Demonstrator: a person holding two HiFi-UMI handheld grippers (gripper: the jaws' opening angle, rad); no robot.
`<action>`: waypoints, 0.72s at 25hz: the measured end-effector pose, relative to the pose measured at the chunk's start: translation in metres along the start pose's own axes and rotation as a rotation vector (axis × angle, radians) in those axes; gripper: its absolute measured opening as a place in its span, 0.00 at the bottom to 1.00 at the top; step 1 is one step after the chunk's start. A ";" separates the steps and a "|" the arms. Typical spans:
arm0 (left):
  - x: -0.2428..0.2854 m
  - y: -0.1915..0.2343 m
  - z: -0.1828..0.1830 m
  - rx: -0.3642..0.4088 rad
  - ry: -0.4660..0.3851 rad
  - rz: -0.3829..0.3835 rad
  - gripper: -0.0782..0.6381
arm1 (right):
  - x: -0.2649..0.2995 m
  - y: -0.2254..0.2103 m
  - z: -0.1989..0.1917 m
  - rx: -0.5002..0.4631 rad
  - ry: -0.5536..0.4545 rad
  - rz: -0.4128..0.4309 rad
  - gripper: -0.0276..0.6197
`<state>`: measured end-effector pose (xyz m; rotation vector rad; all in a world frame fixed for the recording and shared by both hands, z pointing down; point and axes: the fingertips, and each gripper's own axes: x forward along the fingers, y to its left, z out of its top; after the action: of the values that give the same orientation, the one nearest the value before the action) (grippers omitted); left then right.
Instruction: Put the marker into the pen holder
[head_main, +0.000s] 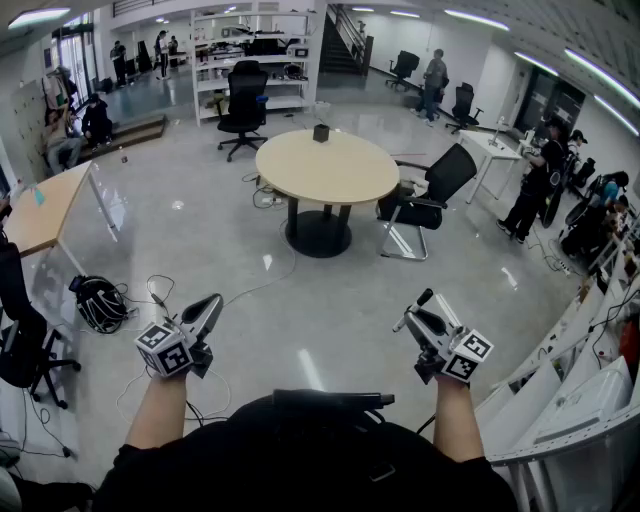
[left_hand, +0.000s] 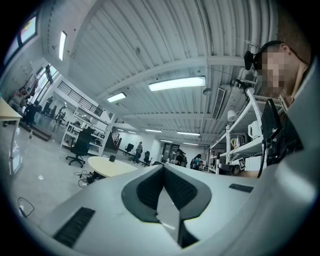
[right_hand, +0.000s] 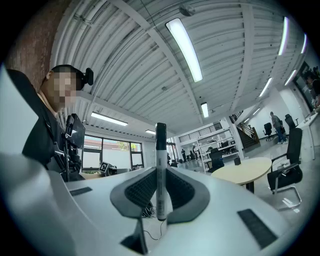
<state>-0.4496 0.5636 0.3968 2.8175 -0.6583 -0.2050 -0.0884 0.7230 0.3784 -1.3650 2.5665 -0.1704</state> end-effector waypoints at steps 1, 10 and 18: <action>0.001 0.000 -0.001 0.003 0.001 -0.002 0.11 | -0.001 -0.001 -0.001 0.002 -0.001 -0.001 0.14; 0.013 -0.007 -0.004 0.016 0.009 -0.009 0.10 | -0.012 -0.016 0.003 0.050 -0.038 -0.013 0.14; 0.034 -0.031 -0.007 0.023 0.011 0.000 0.10 | -0.036 -0.034 0.011 0.055 -0.048 -0.006 0.14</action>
<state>-0.4048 0.5762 0.3927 2.8385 -0.6617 -0.1836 -0.0384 0.7341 0.3800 -1.3408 2.5002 -0.2052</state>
